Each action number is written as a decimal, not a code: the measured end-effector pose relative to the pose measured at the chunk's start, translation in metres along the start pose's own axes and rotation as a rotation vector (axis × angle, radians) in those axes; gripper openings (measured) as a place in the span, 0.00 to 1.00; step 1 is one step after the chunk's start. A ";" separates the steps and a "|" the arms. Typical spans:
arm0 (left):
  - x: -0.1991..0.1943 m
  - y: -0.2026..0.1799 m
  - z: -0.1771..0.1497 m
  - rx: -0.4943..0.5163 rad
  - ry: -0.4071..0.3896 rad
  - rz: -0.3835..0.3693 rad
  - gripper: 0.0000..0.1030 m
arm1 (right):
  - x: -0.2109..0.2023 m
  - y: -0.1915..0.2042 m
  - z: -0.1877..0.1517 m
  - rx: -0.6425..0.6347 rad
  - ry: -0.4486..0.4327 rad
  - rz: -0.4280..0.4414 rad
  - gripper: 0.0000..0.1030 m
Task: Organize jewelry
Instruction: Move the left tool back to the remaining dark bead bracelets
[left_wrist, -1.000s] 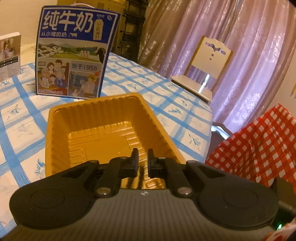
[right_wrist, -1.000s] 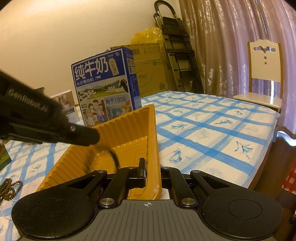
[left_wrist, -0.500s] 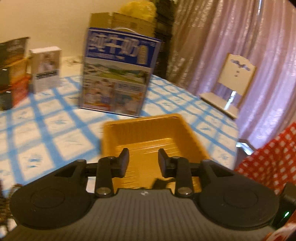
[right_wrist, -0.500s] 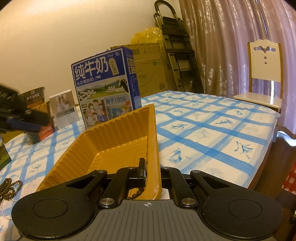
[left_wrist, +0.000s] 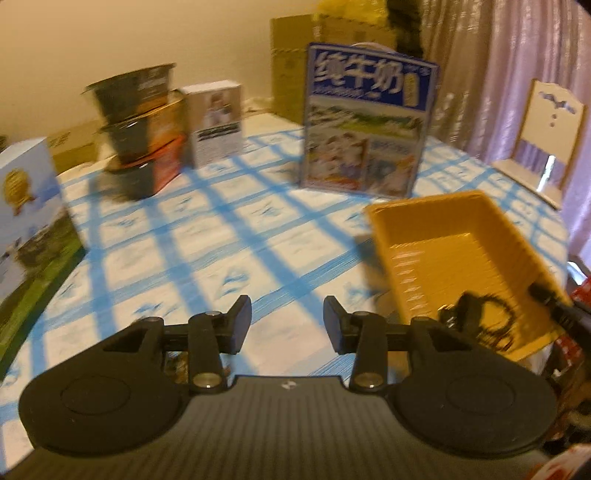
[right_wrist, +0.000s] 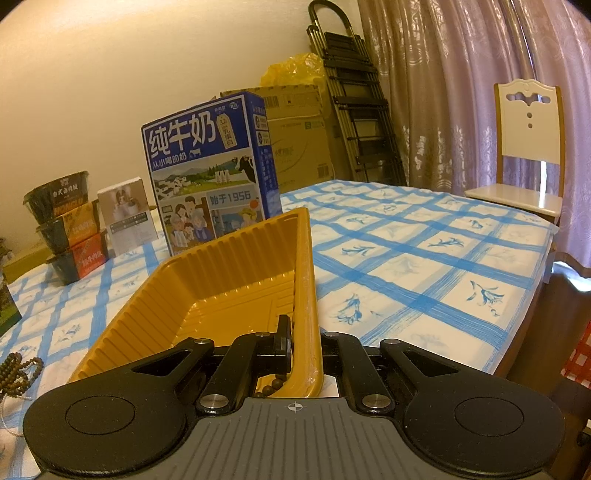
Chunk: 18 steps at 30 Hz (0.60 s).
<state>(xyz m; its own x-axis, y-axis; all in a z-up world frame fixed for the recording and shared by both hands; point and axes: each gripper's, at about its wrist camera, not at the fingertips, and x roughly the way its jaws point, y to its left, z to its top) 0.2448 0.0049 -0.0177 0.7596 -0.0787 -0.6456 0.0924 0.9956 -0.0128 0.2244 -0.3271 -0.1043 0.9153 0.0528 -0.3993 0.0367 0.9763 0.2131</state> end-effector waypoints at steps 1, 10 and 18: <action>-0.003 0.007 -0.005 -0.014 0.007 0.014 0.38 | 0.000 0.000 0.000 0.000 0.000 0.000 0.05; -0.023 0.061 -0.043 -0.082 0.073 0.148 0.38 | -0.002 0.000 -0.001 -0.001 0.001 0.000 0.05; -0.030 0.082 -0.068 -0.125 0.115 0.191 0.38 | -0.001 -0.001 0.000 0.000 0.002 -0.001 0.05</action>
<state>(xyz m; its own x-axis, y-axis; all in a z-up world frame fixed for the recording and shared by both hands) 0.1854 0.0923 -0.0516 0.6771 0.1106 -0.7275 -0.1313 0.9909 0.0284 0.2232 -0.3278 -0.1042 0.9144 0.0525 -0.4013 0.0374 0.9764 0.2129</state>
